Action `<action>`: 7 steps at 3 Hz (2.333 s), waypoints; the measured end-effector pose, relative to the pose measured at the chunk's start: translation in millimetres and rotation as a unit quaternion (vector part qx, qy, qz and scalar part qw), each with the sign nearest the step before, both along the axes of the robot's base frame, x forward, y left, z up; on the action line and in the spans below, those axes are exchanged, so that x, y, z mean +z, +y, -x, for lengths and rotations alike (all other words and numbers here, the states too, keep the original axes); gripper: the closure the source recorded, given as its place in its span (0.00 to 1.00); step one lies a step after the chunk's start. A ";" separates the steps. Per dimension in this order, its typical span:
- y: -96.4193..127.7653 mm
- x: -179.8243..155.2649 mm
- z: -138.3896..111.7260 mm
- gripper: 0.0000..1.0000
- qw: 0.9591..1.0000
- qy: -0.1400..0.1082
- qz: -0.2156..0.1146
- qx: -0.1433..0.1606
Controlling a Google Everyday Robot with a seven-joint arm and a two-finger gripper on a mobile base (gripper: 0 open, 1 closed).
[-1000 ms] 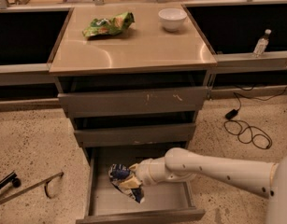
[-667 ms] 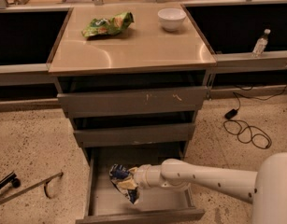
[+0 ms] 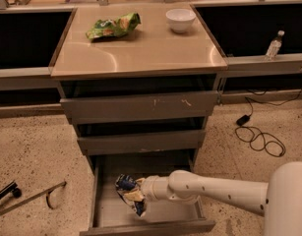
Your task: Place blue chip bag into bottom drawer
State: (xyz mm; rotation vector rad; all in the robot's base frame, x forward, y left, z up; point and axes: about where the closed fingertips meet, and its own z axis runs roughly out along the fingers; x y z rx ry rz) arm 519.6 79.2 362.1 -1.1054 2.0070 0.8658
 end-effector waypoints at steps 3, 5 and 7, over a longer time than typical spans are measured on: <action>21.6 -79.4 -101.6 1.00 0.999 -0.010 0.039 -0.027; -18.0 -151.8 -131.6 1.00 0.993 0.046 0.083 -0.074; -31.2 -174.6 -113.5 1.00 0.991 0.094 0.058 -0.069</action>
Offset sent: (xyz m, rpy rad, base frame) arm 0.1306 0.0310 -0.0896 -0.0512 -0.0451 -0.0803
